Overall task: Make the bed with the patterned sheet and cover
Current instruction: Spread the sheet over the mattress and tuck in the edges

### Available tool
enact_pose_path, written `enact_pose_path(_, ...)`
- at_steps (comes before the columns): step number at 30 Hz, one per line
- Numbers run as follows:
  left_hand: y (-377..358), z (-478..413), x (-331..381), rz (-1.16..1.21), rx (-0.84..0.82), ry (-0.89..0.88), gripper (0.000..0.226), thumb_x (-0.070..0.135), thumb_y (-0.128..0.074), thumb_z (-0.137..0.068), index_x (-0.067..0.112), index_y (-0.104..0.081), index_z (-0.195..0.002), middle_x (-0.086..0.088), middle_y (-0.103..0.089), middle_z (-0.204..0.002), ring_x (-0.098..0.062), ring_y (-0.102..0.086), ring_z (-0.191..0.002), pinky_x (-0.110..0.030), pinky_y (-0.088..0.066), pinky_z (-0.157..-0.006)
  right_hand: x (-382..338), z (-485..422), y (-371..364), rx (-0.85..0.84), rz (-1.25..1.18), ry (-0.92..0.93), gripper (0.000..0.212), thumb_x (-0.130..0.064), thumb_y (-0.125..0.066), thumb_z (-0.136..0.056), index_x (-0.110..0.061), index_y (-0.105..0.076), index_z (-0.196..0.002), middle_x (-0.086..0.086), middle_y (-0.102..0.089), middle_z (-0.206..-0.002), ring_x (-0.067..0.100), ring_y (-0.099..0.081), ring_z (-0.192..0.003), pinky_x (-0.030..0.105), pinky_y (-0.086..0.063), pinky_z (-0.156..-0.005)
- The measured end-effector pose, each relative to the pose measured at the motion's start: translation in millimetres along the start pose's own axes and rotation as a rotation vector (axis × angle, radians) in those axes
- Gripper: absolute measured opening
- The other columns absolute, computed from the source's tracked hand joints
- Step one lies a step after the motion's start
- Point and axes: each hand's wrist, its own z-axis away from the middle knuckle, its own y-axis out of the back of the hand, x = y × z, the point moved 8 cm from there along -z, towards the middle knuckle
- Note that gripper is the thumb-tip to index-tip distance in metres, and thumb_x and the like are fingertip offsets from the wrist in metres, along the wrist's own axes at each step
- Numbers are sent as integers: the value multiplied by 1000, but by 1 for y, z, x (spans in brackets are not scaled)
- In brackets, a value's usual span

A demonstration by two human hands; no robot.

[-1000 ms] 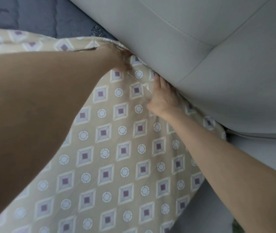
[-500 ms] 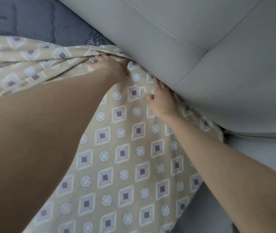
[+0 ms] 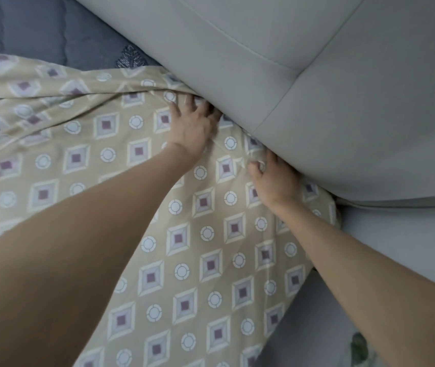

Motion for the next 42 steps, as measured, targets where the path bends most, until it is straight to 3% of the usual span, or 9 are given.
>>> enact_pose_path(7,7,27,28,132,51,-47,65,8,-45,-92,22,-19,-150,-5,-19,-154,-29,-12,-144,-50,-17,-115,11,41,2,29,-104,253,60,-35,-32,-94,-6,-30,-147,11,-30,-154,24,-26,-142,42,-23,-117)
enact_pose_path(13,-4,65,71,269,33,-76,64,9,-42,-94,23,-16,-150,-4,-9,-158,-30,-4,-146,-51,-11,-117,90,96,4,41,76,5,64,-49,-31,-92,-22,-28,-149,-2,-29,-154,21,-26,-142,50,-27,-109)
enact_pose_path(17,-27,83,101,190,-70,-117,60,34,-30,-100,31,0,-151,-1,12,-159,-34,11,-145,-65,-5,-112,94,92,1,93,-61,-118,70,-52,-36,-84,-22,-32,-147,-4,-29,-154,24,-28,-139,45,-30,-109)
enact_pose_path(20,-31,81,100,149,-101,-95,59,37,-27,-100,32,4,-150,0,17,-158,-36,16,-144,-70,-5,-109,100,84,-3,39,-179,-90,75,-59,-37,-80,-24,-30,-146,-6,-25,-154,26,-33,-133,42,-31,-104)
enact_pose_path(24,-24,77,100,187,-177,-77,59,30,-38,-98,33,-10,-150,2,5,-159,-34,6,-146,-68,-14,-108,106,86,-2,-53,-207,-15,75,-61,-37,-86,-26,-20,-150,-8,-15,-157,17,-22,-141,43,-25,-109)
enact_pose_path(28,1,95,95,288,-201,-40,57,22,-45,-94,33,-26,-146,-1,-23,-154,-28,-24,-141,-51,-30,-106,88,97,8,-172,-164,-150,64,-38,-40,-97,-25,-11,-152,-10,-5,-160,20,-18,-143,40,-18,-112)
enact_pose_path(34,52,171,63,416,-183,106,53,22,-37,-97,29,-24,-148,-5,-38,-147,-28,-43,-129,-41,-39,-99,31,131,89,-141,-246,-110,47,-21,-47,-92,-18,-45,-139,4,-48,-141,26,-43,-127,34,-36,-100)
enact_pose_path(37,98,216,40,553,-83,176,50,23,-37,-98,28,-30,-147,-6,-45,-141,-26,-51,-120,-37,-44,-90,4,155,141,-91,-322,-58,41,-21,-47,-92,-19,-52,-133,3,-57,-132,25,-52,-119,36,-43,-98)
enact_pose_path(42,183,301,13,735,136,220,46,24,-40,-98,27,-37,-144,-4,-51,-136,-22,-51,-121,-32,-41,-94,-41,203,239,-3,-395,74,34,-20,-49,-93,-18,-56,-127,-1,-63,-125,20,-59,-111,32,-48,-92)
